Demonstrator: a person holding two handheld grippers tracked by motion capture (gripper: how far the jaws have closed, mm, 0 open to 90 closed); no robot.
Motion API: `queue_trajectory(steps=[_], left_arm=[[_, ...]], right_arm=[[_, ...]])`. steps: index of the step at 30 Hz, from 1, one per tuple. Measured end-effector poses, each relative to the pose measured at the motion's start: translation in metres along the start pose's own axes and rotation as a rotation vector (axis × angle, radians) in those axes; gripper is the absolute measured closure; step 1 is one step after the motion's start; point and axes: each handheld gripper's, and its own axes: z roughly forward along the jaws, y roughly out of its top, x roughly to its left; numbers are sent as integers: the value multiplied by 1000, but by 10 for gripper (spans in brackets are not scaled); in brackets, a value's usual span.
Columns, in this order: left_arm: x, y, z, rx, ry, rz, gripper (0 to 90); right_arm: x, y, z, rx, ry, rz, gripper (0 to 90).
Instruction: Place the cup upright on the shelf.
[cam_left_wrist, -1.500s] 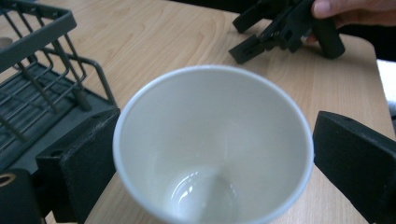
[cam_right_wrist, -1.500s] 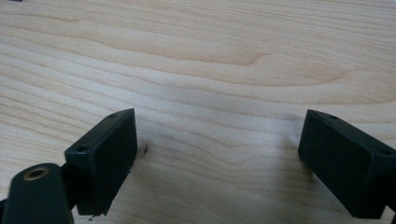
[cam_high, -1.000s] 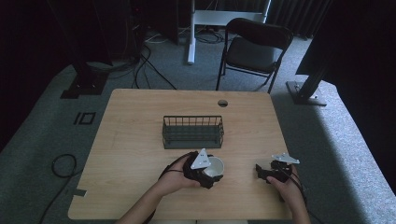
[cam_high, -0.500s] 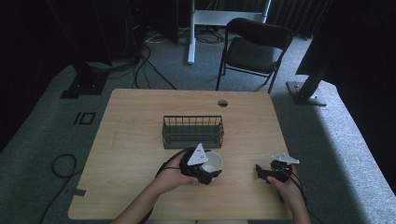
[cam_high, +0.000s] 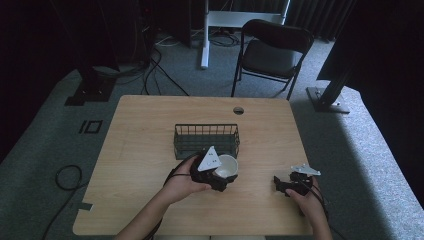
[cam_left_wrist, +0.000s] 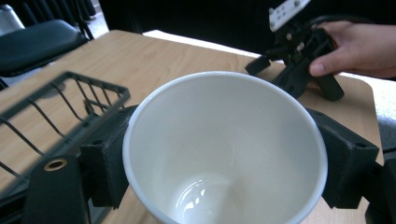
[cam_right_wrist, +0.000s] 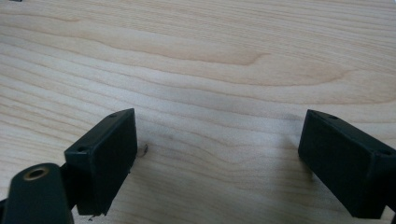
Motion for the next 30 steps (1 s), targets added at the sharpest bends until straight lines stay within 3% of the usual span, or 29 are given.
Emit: queue_trajectory(steps=[14,19,25,26,30], left_arm=[[16,30,-16,-65,78,-14,200],[26,42,-23,-107,128,-29,201],[36,52,-27,-129,169,-60,201],[43,56,-28,-142,200,-79,200],[52,59,-27,-154,243,-117,201]], right_arm=[[0,0,0,0,0,-1,112],[0,0,0,0,0,0,112],[0,0,0,0,0,0,112],[0,0,0,0,0,0,112],[0,0,0,0,0,0,112]])
